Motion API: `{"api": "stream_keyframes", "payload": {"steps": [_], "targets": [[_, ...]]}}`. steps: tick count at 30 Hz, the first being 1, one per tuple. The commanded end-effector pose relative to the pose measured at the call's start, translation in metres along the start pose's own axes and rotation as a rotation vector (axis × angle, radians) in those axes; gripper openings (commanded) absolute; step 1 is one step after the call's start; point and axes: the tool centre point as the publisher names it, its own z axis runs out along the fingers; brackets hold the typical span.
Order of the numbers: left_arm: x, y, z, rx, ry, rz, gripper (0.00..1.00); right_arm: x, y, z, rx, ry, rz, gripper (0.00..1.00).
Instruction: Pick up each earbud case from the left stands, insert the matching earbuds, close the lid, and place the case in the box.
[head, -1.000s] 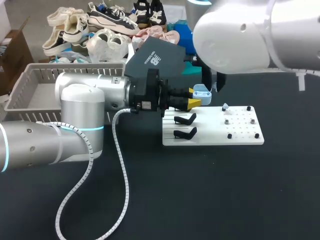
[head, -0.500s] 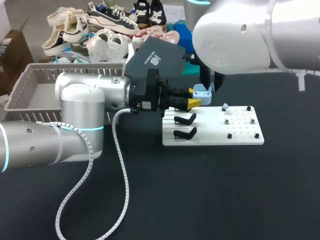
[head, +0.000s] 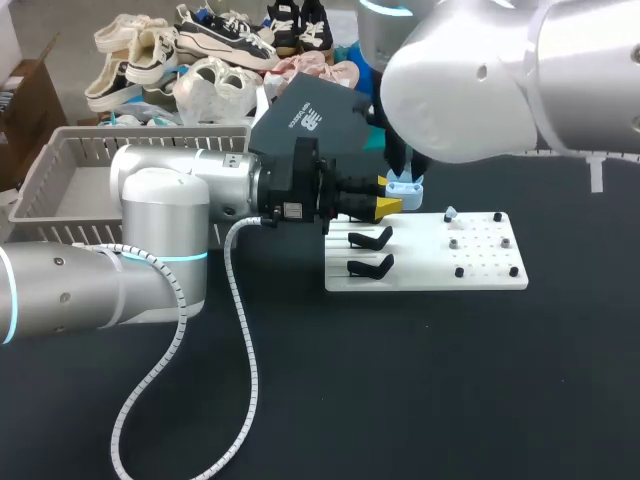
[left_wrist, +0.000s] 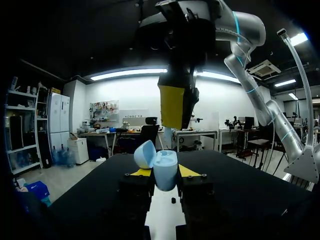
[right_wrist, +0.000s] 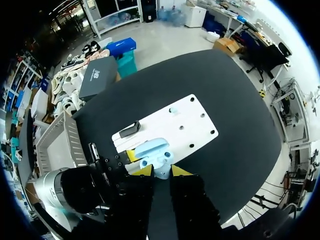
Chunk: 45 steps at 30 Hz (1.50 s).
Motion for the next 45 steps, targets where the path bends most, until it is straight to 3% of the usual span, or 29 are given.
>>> {"api": "stream_keyframes", "payload": {"steps": [1, 45], "targets": [[0.0, 0.001, 0.0, 0.001, 0.001, 0.0, 0.0, 0.003, -0.009, 0.006, -0.042, -0.007, 0.013, 0.0], [0.0, 0.001, 0.0, 0.001, 0.001, 0.0, 0.0, -0.006, -0.003, 0.02, -0.014, 0.025, -0.009, 0.0]]}}
